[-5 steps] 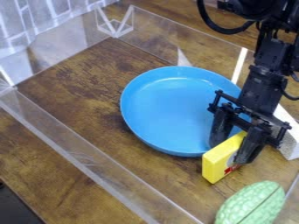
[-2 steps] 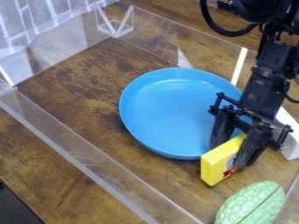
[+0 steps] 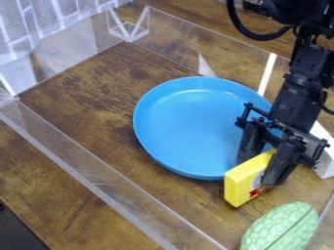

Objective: Put the yellow block in the blue tray

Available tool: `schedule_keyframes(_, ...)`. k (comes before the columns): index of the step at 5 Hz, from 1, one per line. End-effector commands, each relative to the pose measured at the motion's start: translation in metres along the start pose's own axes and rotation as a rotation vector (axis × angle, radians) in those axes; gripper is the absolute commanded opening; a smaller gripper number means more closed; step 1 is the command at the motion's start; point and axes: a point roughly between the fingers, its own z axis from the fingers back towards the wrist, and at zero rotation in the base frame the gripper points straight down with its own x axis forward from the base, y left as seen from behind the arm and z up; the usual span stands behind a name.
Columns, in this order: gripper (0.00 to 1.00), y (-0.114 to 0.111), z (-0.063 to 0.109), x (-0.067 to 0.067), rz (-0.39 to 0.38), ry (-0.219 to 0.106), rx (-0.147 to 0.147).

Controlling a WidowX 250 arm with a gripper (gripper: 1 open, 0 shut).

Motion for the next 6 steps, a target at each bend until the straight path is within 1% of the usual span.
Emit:
schedule_keyframes(1,0.0,-0.013,0.03,-0.004,-0.059,-0.078,0.008)
schedule_keyframes(3,0.0,-0.014,0.044,-0.009,-0.075,-0.084,0.001)
schedule_keyframes(5,0.0,-0.013,0.064,-0.014,-0.092,-0.101,-0.02)
schedule_keyframes(6,0.0,-0.012,0.071,-0.018,-0.103,-0.108,-0.026)
